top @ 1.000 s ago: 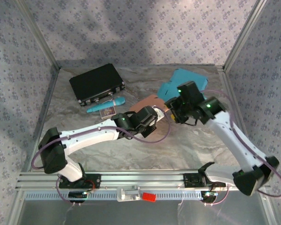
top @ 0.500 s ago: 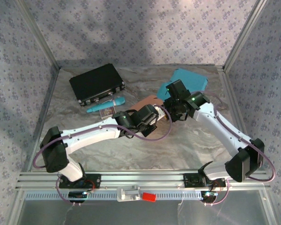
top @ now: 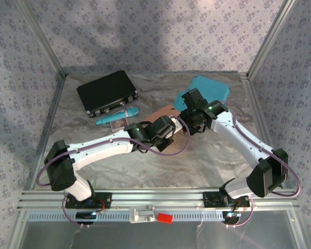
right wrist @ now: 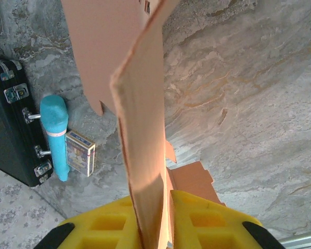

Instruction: Fold the paper box

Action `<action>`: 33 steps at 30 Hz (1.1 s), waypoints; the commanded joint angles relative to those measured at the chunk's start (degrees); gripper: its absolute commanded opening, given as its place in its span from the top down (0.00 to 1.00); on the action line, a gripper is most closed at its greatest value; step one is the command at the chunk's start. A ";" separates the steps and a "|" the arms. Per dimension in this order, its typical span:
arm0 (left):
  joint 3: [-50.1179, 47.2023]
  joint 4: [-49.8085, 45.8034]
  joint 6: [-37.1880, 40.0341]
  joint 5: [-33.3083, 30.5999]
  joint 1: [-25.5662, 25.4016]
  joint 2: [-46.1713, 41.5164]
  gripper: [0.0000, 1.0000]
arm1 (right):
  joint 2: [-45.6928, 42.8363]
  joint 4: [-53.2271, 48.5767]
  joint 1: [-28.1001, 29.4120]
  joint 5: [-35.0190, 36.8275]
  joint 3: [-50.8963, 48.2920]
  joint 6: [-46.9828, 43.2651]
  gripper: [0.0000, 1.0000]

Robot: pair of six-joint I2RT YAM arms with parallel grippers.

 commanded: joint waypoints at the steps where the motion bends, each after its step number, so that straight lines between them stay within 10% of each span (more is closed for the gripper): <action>1: 2.29 -0.53 -0.59 0.25 0.25 0.49 1.00 | 0.62 -2.37 -0.34 0.08 1.10 -0.69 0.81; 10: 2.51 -0.81 -0.33 0.19 0.25 0.47 1.00 | 0.76 -2.42 -0.61 0.15 1.50 -1.01 0.94; 19: 5.44 2.55 -6.52 -4.80 2.62 -8.08 0.24 | -1.15 -1.54 -0.98 3.05 8.56 -3.06 1.00; 33: 3.44 6.36 -28.01 8.89 22.68 -23.73 0.33 | -10.62 -12.54 1.36 8.24 18.54 13.32 1.00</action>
